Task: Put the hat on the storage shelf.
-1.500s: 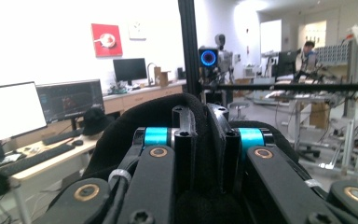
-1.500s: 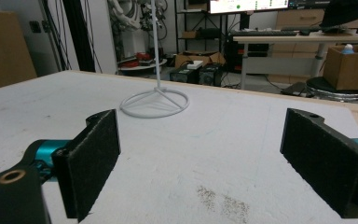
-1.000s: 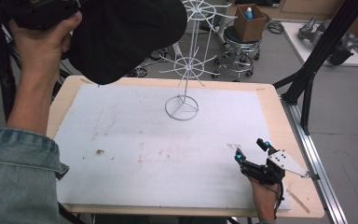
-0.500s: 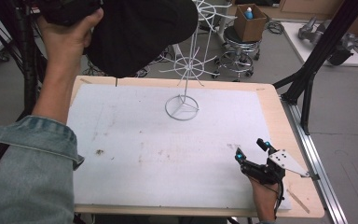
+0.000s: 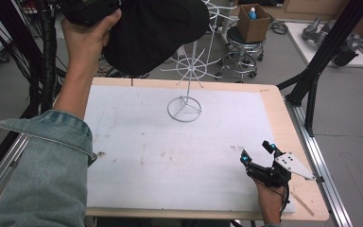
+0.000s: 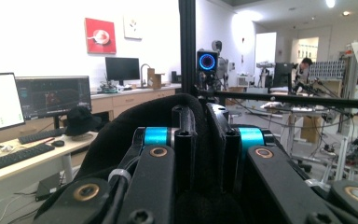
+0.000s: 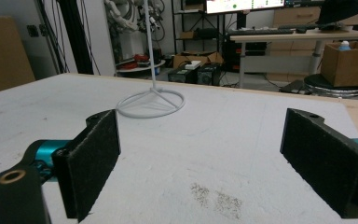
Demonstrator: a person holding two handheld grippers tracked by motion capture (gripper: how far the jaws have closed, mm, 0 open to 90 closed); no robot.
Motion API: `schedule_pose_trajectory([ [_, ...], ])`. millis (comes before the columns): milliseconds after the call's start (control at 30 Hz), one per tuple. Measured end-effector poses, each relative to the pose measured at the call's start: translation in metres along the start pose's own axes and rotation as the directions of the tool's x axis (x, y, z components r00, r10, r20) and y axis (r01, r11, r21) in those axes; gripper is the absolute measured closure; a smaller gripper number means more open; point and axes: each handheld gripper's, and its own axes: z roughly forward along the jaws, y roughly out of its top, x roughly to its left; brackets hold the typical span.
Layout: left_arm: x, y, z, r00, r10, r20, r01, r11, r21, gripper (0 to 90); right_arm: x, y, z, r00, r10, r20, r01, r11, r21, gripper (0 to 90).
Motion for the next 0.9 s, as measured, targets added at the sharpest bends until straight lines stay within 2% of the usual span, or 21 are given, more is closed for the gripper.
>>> schedule_pose_trajectory([
  [267, 0.001, 0.008, -0.003, 1.0000, -0.007, 0.005, 0.007, 0.9991, -0.042, 81.4, 0.001, 0.000, 0.002, 1.0000, 0.000, -0.007, 0.000, 1.000, 0.002, 11.1],
  [500, -0.001, 0.012, 0.007, 0.9999, -0.010, 0.007, 0.010, 0.9979, -0.063, 81.3, 0.001, 0.000, 0.002, 0.9999, -0.004, -0.013, 0.004, 1.000, 0.006, 11.1],
  [700, -0.001, 0.007, 0.018, 0.9996, -0.025, 0.010, 0.026, 0.9972, -0.069, 81.3, 0.001, -0.001, 0.002, 0.9999, -0.002, -0.015, 0.002, 1.000, 0.008, 11.1],
  [900, 0.000, -0.005, 0.026, 0.9998, -0.017, 0.009, 0.018, 0.9988, -0.045, 81.3, 0.000, -0.001, 0.000, 0.9999, 0.002, -0.012, -0.002, 1.000, 0.006, 11.1],
])
